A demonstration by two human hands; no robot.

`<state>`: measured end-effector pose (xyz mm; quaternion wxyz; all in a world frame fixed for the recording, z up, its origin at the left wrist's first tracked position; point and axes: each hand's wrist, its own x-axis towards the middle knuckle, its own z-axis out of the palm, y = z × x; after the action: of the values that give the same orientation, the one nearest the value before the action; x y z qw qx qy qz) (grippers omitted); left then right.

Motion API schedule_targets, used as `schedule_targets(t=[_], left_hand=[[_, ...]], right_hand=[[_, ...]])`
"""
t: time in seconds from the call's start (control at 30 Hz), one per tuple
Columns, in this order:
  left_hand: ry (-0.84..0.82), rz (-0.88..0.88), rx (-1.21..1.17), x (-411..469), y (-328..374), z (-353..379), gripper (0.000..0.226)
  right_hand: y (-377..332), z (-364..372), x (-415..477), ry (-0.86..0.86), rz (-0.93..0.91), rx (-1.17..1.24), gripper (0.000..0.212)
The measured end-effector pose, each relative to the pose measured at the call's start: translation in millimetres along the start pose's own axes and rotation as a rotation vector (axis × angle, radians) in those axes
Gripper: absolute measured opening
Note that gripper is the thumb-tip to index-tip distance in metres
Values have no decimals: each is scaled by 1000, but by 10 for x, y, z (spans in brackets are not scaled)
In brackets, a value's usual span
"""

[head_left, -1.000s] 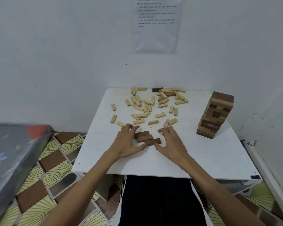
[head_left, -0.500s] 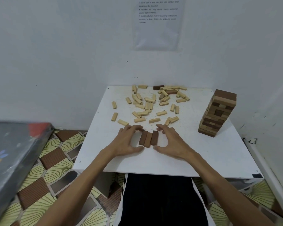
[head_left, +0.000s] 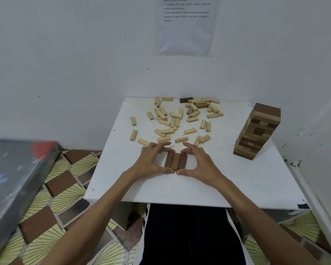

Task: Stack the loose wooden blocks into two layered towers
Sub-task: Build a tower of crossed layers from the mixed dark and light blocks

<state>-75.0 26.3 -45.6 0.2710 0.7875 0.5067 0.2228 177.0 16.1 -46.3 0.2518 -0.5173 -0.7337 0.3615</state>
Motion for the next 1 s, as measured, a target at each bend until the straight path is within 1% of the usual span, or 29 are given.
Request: schedule_targets(t=[0.13,0.3,0.4,0.5,0.7,0.83,1.0], left_hand=[[42,-2,-23,12,-18,23,100],[78,-12,-42,22,0,44,103],[96,-8,-41,23,9,60,104],[92,-11,-49,15,9,77,103],[77,-39,-169,28,14,40,103],[54,-70,-210,99,98,-115,106],[23,-30,-197,322,287,-412,111]], right_hand=[[-7,-22,36,-25,-17,4,103],[-12,-90,70,-87,-32,-7,102],[-4,-95,77,-92,-51,10,100],[-7,-69,67,-71,-75,9,96],[-59,-99,99,-84,-57,11,94],[-163,-212,160,-83,-56,-4,96],[-391,-487,307,-48,-84,-5,98]])
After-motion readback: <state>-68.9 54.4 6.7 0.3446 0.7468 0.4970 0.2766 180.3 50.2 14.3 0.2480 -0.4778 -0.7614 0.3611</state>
